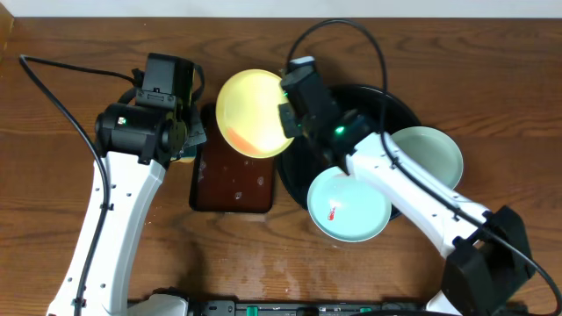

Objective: Clean dirty plates on tray and stack at the side
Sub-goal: 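Lift the yellow plate off the black tray with the right gripper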

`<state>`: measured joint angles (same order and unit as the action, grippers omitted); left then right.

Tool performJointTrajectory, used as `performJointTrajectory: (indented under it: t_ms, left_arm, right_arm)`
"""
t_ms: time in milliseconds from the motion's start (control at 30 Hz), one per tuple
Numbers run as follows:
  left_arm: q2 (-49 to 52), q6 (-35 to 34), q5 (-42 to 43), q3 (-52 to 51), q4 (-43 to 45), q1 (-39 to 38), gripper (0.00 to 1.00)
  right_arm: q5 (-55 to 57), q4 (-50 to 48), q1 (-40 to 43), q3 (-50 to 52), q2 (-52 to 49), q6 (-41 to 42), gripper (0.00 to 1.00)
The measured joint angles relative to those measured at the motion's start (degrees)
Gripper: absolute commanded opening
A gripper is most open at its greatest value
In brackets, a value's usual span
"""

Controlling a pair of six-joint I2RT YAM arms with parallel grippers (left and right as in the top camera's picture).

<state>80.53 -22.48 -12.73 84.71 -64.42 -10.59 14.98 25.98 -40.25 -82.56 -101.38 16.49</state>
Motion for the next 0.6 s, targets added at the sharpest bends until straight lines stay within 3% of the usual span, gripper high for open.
performJointTrajectory:
  t_ms: [600]
  left_arm:
    - [0.0, 0.0, -0.8, 0.0, -0.3, 0.0, 0.07]
  right_arm:
    - [24.1, -14.8, -11.8, 0.0, 0.0, -31.3, 0.01]
